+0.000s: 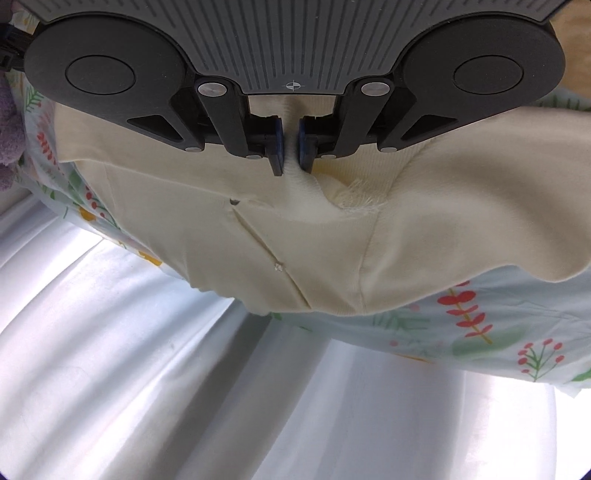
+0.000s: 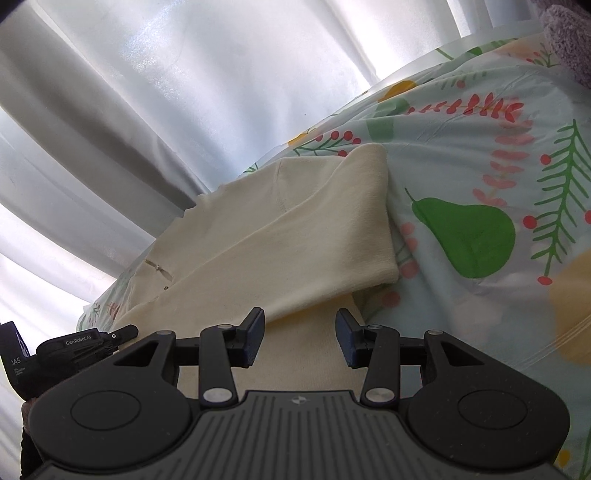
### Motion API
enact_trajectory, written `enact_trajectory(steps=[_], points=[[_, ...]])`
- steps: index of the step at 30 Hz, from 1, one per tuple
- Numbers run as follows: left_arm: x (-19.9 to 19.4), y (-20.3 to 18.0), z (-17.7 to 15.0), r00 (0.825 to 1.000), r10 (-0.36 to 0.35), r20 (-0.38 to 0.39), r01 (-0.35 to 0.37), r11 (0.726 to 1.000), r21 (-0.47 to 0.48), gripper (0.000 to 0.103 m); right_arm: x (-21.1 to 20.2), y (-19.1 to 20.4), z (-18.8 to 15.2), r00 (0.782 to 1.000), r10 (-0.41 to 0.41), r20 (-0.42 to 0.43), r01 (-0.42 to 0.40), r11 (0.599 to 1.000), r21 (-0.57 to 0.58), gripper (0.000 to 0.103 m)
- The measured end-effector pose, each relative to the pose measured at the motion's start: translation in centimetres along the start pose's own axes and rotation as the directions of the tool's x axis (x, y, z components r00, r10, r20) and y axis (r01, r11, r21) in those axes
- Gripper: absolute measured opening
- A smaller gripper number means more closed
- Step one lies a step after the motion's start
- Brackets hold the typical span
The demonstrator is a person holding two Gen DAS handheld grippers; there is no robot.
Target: Fold small clothes
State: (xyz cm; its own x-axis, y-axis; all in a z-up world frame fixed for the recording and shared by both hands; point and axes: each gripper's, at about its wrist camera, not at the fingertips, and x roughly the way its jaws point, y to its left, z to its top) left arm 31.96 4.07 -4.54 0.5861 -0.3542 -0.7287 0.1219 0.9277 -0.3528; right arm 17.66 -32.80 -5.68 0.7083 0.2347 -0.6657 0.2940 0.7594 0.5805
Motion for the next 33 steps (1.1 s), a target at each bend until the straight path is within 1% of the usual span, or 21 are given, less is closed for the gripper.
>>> enact_trajectory(steps=[2,3,5,7,9,11,14,15,16,18,19,20,21,24,26,30,33], points=[[-1.5,-0.5,0.5,0.998,-0.008,0.059,0.007,1.000,0.020,0.009,0.1,-0.4,0.1,1.000,0.003,0.006,-0.003,0.999,0.036,0.042],[-2.5,-0.8,0.9,0.995,-0.030,0.092,0.028,0.999,0.026,0.009,0.2,-0.6,0.2,1.000,0.006,0.011,-0.006,0.998,0.054,0.042],[-3.8,-1.2,1.7,0.990,-0.046,0.134,0.044,0.999,0.019,0.009,0.4,-1.1,0.4,1.000,0.017,0.019,-0.019,0.995,0.098,0.042],[-5.2,-1.4,2.2,0.982,-0.046,0.182,0.043,0.999,0.016,0.009,0.6,-1.4,0.5,0.999,0.024,0.033,-0.028,0.992,0.121,0.042],[-6.3,-1.3,2.7,0.974,-0.037,0.223,0.037,0.999,0.008,0.009,0.9,-1.5,0.4,0.999,0.015,0.048,-0.021,0.991,0.129,0.042],[-7.0,-0.9,3.1,0.968,-0.022,0.251,0.022,1.000,0.003,0.009,1.1,-1.5,0.4,0.998,0.018,0.057,-0.026,0.990,0.136,0.042],[-6.8,-0.1,3.2,0.971,0.007,0.240,-0.009,1.000,0.006,0.009,1.6,-1.4,0.5,0.997,0.023,0.073,-0.033,0.989,0.142,0.041],[-6.4,0.4,3.3,0.976,0.011,0.219,-0.012,1.000,0.002,0.009,1.8,-1.3,0.5,0.997,0.019,0.078,-0.029,0.989,0.142,0.041],[-6.0,0.6,3.2,0.979,0.016,0.202,-0.016,1.000,-0.004,0.009,2.1,-1.2,0.6,0.997,0.011,0.081,-0.023,0.989,0.144,0.038],[-5.1,1.0,2.7,0.985,0.025,0.172,-0.027,1.000,0.011,0.009,2.5,-1.2,0.7,0.996,-0.008,0.085,-0.005,0.989,0.149,0.031],[-4.6,1.0,2.4,0.986,0.042,0.159,-0.046,0.999,0.022,0.009,2.6,-1.1,0.7,0.996,-0.022,0.089,0.009,0.989,0.144,0.023],[-4.0,1.0,2.3,0.988,0.057,0.145,-0.062,0.998,0.033,0.009,2.7,-0.9,0.8,0.995,-0.042,0.095,0.029,0.991,0.130,0.012],[-3.3,1.0,2.0,0.990,0.059,0.129,-0.065,0.997,0.041,0.009,2.8,-0.7,0.8,0.992,-0.068,0.107,0.057,0.993,0.103,0.008],[-2.1,1.2,1.5,0.993,0.058,0.102,-0.062,0.997,0.043,0.009,2.5,-0.1,0.6,0.980,-0.129,0.153,0.125,0.991,0.036,0.007],[-1.3,1.2,1.2,0.993,0.068,0.100,-0.074,0.996,0.056,0.009,2.4,0.2,0.5,0.970,-0.164,0.182,0.167,0.986,-0.003,0.007],[0.0,1.2,0.6,0.990,0.115,0.083,-0.124,0.987,0.106,0.009,2.7,0.3,0.3,0.962,-0.194,0.192,0.203,0.979,-0.027,0.007],[0.3,1.8,0.3,0.990,0.123,0.066,-0.130,0.986,0.106,0.009,2.6,0.4,0.4,0.964,-0.200,0.178,0.212,0.976,-0.050,0.007]])
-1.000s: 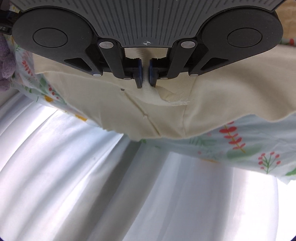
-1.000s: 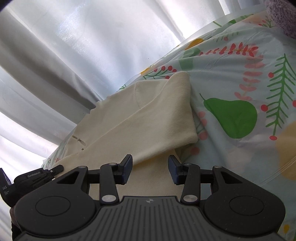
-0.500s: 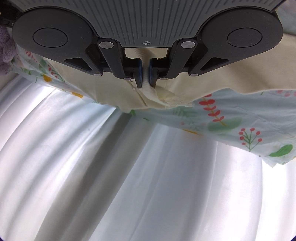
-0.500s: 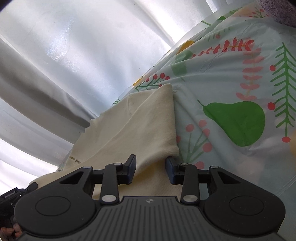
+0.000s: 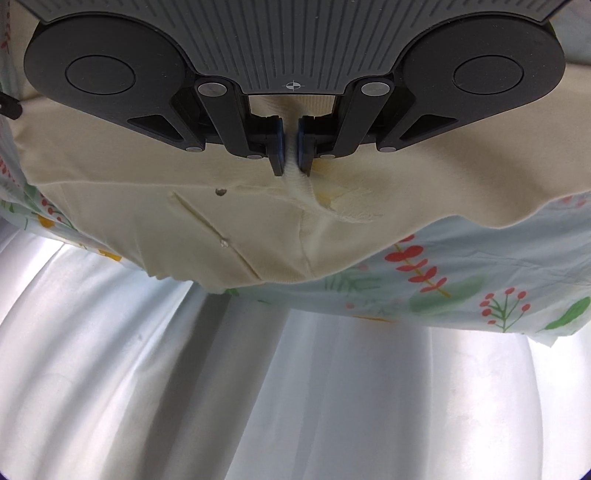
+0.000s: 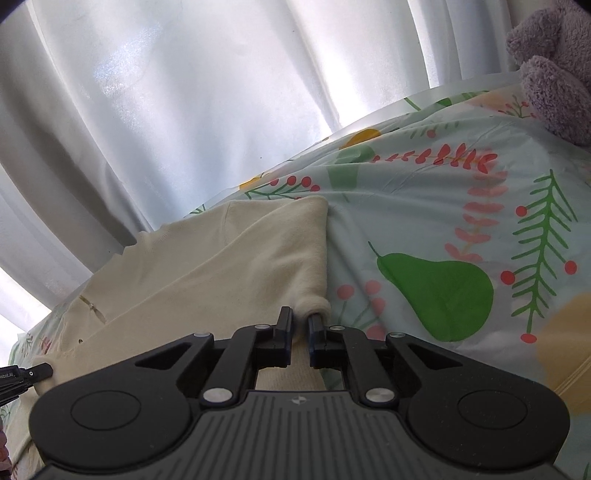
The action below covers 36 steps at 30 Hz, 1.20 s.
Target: Fold small clothes
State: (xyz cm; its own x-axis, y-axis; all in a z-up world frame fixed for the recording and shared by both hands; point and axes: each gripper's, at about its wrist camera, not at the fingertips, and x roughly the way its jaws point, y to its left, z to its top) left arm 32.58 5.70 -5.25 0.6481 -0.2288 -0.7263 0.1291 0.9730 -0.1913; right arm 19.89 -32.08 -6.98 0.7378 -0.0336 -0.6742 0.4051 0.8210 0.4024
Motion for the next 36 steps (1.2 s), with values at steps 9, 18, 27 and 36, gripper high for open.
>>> enact_trajectory(steps=[9,18,27,36], points=[[0.2,1.0,-0.3,1.000,-0.024,-0.018,0.024,1.000,-0.010,0.010,-3.5,2.2,1.4,0.997,0.077,-0.028,-0.081,0.979,-0.188,0.030],[0.4,0.8,-0.3,0.999,-0.019,-0.027,0.019,1.000,0.001,0.010,4.1,4.5,4.2,0.993,-0.115,0.000,0.106,0.914,-0.391,0.033],[0.4,0.4,0.0,1.000,-0.021,0.017,0.021,1.000,0.009,0.009,6.1,5.5,3.7,0.988,-0.149,0.044,0.150,0.845,-0.513,0.005],[1.4,0.4,-0.4,0.999,-0.032,-0.013,0.032,0.999,0.012,0.016,6.3,4.4,4.7,0.951,-0.265,0.159,0.308,0.837,-0.453,0.000]])
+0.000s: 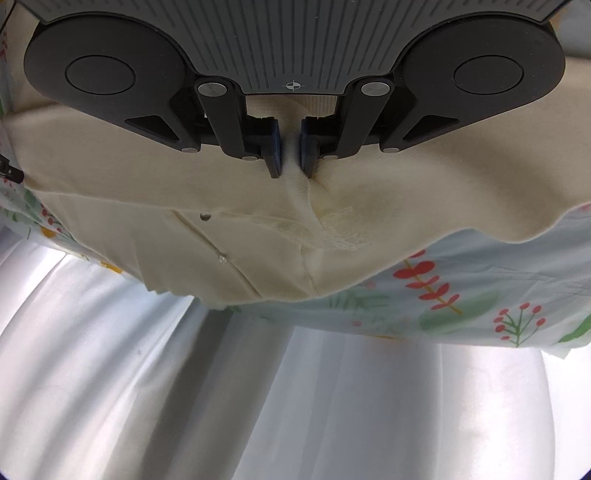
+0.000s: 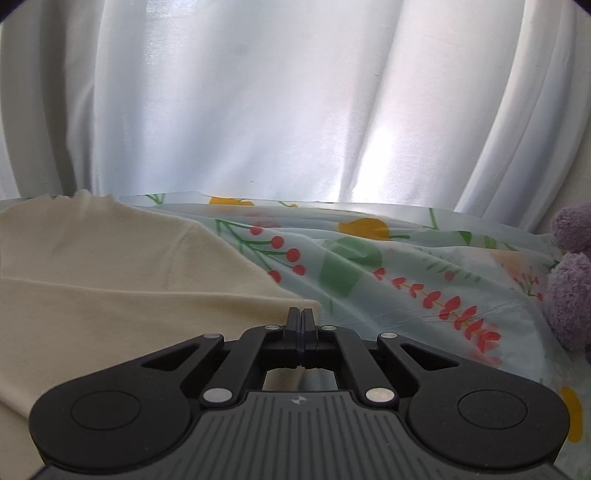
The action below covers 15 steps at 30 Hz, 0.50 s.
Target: Fold small clothes
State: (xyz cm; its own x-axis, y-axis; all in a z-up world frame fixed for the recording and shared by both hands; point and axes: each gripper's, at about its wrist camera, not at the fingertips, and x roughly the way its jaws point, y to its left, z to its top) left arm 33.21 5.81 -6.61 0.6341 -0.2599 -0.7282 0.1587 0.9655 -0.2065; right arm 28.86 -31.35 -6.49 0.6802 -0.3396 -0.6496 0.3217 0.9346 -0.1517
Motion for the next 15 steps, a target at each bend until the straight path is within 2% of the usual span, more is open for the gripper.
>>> enact_trajectory(steps=[1,3,6,10,13,15], points=[[-0.1,0.0,-0.1,1.000,0.000,-0.004,0.000,1.000,0.005,0.017,0.2,-0.3,0.0,1.000,0.003,-0.012,-0.003,1.000,0.006,0.000],[-0.7,0.0,0.0,1.000,0.019,-0.004,-0.019,1.000,0.009,0.021,-0.2,-1.0,0.2,0.996,0.080,-0.030,-0.079,0.996,0.039,0.000],[-2.3,-0.2,0.1,0.998,0.048,0.052,-0.048,0.999,0.002,0.023,-2.5,-0.5,0.0,0.987,0.157,0.016,-0.158,0.987,0.018,0.002],[-3.7,-0.1,0.0,0.994,0.066,0.093,-0.062,0.997,-0.037,0.024,-4.4,1.7,-0.8,0.948,0.317,0.003,-0.317,0.948,-0.028,0.003],[-3.5,-0.4,-0.3,0.996,0.053,0.070,-0.051,0.998,-0.026,0.024,-4.4,3.0,-1.8,0.941,0.336,-0.043,-0.339,0.939,-0.066,0.003],[-2.7,-0.8,-0.7,0.997,0.061,0.040,-0.061,0.998,0.005,0.025,-4.3,3.5,-2.5,0.953,0.303,-0.032,-0.304,0.947,-0.102,0.003]])
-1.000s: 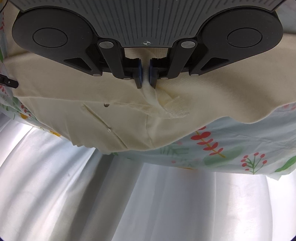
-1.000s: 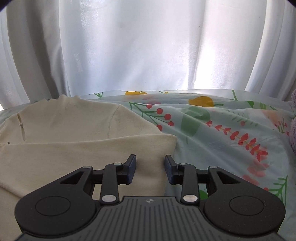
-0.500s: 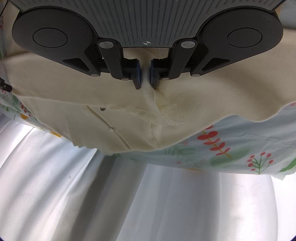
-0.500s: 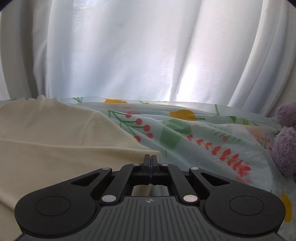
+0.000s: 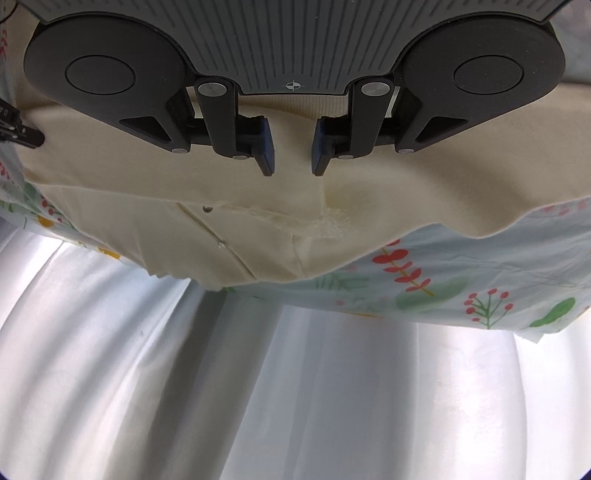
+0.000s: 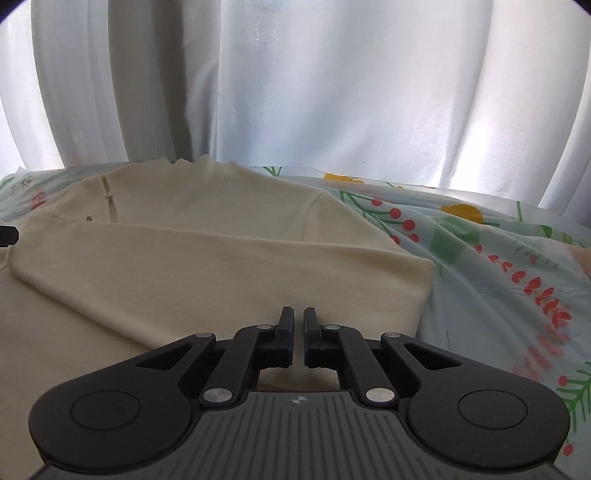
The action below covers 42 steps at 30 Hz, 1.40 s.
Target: Fold small clothes
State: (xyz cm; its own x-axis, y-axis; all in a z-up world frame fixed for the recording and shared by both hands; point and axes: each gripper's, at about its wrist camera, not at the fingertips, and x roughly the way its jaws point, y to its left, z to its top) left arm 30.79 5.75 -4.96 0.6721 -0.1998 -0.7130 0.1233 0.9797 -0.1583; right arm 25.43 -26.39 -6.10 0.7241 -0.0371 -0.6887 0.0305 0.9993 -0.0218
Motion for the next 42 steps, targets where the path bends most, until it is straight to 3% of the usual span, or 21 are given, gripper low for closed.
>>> enact_trajectory(steps=[4,9,12,14,17,18,20,22,23,25,26,28,30,31,36,37,39,42], points=[[0.8,0.2,-0.7,1.000,0.001,-0.008,-0.001,1.000,0.009,0.026,0.2,0.2,-0.1,0.997,-0.071,0.018,0.071,0.996,-0.046,0.003],[-0.2,1.0,-0.5,1.000,-0.011,-0.015,0.010,0.997,-0.077,0.030,-0.3,0.2,0.0,0.994,-0.112,0.002,0.112,0.992,-0.065,0.003],[-1.1,1.8,-0.9,1.000,-0.016,-0.018,0.014,0.993,-0.118,0.040,-1.6,0.5,-0.2,0.996,-0.084,-0.006,0.084,0.995,-0.059,0.005],[-1.3,2.5,-1.4,1.000,-0.017,-0.026,0.013,0.988,-0.153,0.053,-2.4,0.9,-0.8,0.998,-0.055,-0.005,0.054,0.996,-0.065,0.015],[-2.1,4.2,-2.2,1.000,0.003,-0.031,-0.010,0.974,-0.224,0.054,-2.2,1.4,-1.9,0.998,-0.068,0.003,0.068,0.992,-0.104,0.020],[-2.6,5.0,-2.3,0.999,0.010,-0.030,-0.018,0.966,-0.259,0.054,-2.3,1.6,-1.9,0.997,-0.076,0.002,0.076,0.991,-0.114,0.020],[-4.0,7.0,-2.8,1.000,0.014,-0.013,-0.018,0.933,-0.359,0.067,-2.9,1.6,-1.5,0.997,-0.075,-0.014,0.074,0.993,-0.088,0.023],[-6.0,10.4,-3.9,0.998,0.055,0.011,-0.042,0.867,-0.497,0.076,-4.1,1.2,-1.4,1.000,-0.027,-0.004,0.027,0.999,-0.024,0.034],[-6.8,11.8,-4.4,0.997,0.081,0.019,-0.058,0.839,-0.542,0.076,-4.9,0.9,-1.6,1.000,0.004,0.009,-0.005,1.000,0.020,0.041],[-8.6,15.5,-5.6,0.986,0.165,0.026,-0.111,0.763,-0.637,0.076,-6.0,0.4,-2.0,0.999,0.046,0.018,-0.047,0.996,0.079,0.044],[-9.3,17.1,-6.1,0.978,0.206,0.017,-0.140,0.722,-0.678,0.073,-6.3,0.3,-2.2,0.998,0.054,0.014,-0.055,0.994,0.097,0.045],[-10.7,20.7,-7.5,0.960,0.279,0.012,-0.167,0.608,-0.776,0.071,-6.8,0.0,-2.6,0.998,0.065,0.003,-0.065,0.989,0.132,0.045],[-12.0,23.6,-8.7,0.948,0.317,0.018,-0.150,0.497,-0.855,0.065,-7.1,-0.4,-2.8,0.996,0.083,-0.012,-0.080,0.983,0.167,0.045],[-12.5,24.6,-9.2,0.946,0.322,0.040,-0.120,0.460,-0.880,0.065,-7.2,-0.5,-2.9,0.996,0.091,-0.016,-0.086,0.979,0.183,0.045],[-12.8,27.8,-10.8,0.938,0.319,0.138,0.027,0.329,-0.944,0.056,-7.5,-0.1,-2.7,0.994,0.112,-0.013,-0.107,0.971,0.213,0.045],[-12.6,28.3,-11.1,0.935,0.320,0.153,0.053,0.300,-0.953,0.049,-7.5,0.1,-2.6,0.994,0.113,-0.012,-0.108,0.972,0.208,0.045],[-12.5,29.4,-12.0,0.927,0.323,0.191,0.118,0.234,-0.965,0.047,-7.7,0.3,-2.3,0.993,0.120,-0.007,-0.116,0.972,0.203,0.045],[-12.7,30.5,-12.7,0.915,0.347,0.206,0.164,0.146,-0.976,0.041,-8.0,0.6,-2.0,0.992,0.127,0.007,-0.126,0.971,0.202,0.045]])
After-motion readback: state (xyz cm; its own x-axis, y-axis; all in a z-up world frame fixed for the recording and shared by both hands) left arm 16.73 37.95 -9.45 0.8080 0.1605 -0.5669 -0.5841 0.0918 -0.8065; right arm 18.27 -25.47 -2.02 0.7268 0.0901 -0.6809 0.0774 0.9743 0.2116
